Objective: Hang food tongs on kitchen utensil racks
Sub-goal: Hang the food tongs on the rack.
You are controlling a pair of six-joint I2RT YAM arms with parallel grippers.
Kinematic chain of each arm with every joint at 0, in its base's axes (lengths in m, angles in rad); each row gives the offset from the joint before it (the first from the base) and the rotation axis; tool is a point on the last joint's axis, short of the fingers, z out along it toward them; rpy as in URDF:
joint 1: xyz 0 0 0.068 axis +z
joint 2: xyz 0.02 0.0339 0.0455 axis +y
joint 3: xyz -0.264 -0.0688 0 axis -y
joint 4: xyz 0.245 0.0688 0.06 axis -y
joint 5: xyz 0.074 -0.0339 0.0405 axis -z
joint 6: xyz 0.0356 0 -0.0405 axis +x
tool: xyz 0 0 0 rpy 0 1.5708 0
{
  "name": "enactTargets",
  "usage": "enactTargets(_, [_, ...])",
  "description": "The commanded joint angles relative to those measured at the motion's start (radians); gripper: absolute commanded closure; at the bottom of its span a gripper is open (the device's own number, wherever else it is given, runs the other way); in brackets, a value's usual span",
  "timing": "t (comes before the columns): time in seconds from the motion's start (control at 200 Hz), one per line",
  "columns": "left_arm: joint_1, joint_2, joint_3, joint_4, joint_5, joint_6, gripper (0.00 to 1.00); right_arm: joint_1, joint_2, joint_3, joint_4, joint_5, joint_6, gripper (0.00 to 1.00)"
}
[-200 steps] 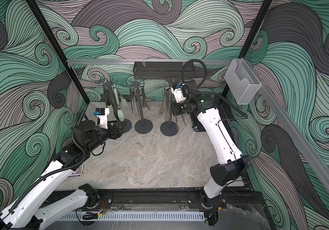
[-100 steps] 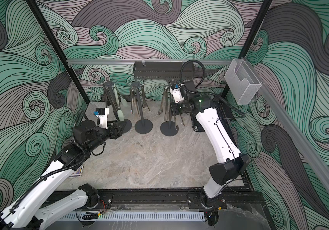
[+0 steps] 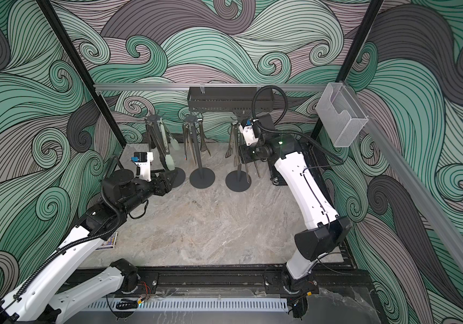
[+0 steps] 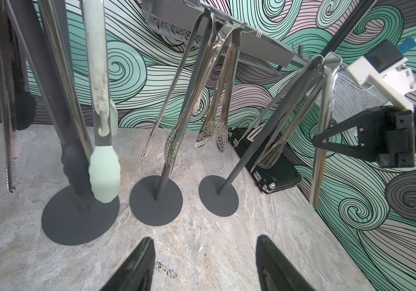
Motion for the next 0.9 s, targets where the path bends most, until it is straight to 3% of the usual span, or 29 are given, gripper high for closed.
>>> enactTargets(0.0, [0.006, -0.016, -0.002, 0.025, 0.012, -0.004, 0.36, 0.004, 0.006, -0.009, 0.011, 0.017, 0.013, 0.9])
enactTargets(0.76, [0.009, -0.026, -0.001, 0.02, 0.008, -0.001, 0.36, 0.003, 0.002, 0.001, 0.013, 0.015, 0.017, 0.85])
enactTargets(0.896, [0.016, -0.015, 0.004, 0.0, 0.006, 0.002, 0.36, 0.003, -0.01, -0.002, 0.014, 0.014, 0.017, 0.78])
